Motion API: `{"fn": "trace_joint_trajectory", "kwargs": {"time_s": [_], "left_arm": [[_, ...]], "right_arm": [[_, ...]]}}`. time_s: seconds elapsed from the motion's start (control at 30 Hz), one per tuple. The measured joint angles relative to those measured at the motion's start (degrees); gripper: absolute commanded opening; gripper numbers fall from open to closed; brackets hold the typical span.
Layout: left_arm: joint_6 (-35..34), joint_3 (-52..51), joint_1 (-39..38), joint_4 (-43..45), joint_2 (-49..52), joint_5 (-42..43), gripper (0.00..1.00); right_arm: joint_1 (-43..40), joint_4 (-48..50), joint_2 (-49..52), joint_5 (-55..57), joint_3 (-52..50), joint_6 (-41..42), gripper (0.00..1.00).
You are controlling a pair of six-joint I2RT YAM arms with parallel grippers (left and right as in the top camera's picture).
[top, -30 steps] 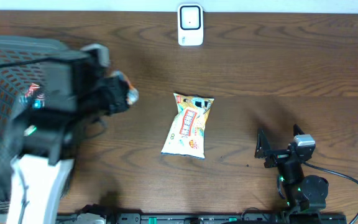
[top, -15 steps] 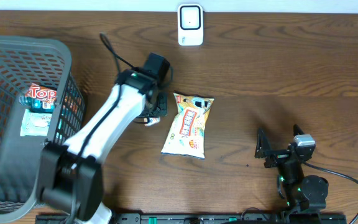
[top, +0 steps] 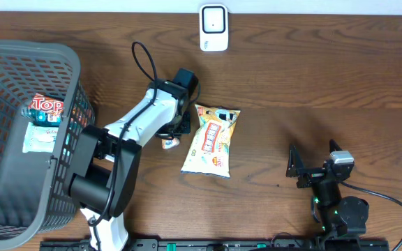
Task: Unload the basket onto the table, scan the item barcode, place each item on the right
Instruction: 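Place the orange box on the table left of the chip bag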
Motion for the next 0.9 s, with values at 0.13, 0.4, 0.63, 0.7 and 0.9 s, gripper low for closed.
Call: {"fn": "trace_joint_trajectory", "kwargs": {"time_s": [0.13,0.4,0.63,0.7,0.9], "left_arm": [[0.07,0.00,-0.37,-0.59,0.00,0.37,0.84],[-0.26,2.62,-0.35,-7.13,-1.01,0.44,0.98],[-0.24,10.69,-0.35,-12.28,-10.54,0.81,0.98],[-0.24,12.94,-0.20,-12.50,-14.64,0.85,0.98],[-0.24,18.49,4.26,-11.98,-28.00,0.87,0.98]], "right_arm": [[0.00,0.00,0.00,0.00,0.00,0.00,0.99],[0.00,0.00,0.00,0.00,0.00,0.00,0.99],[0.00,0.00,0.00,0.00,0.00,0.00,0.99],[0.00,0.02,0.00,0.00,0.00,0.00,0.99],[0.00,0.00,0.00,0.00,0.00,0.00,0.99]]}}
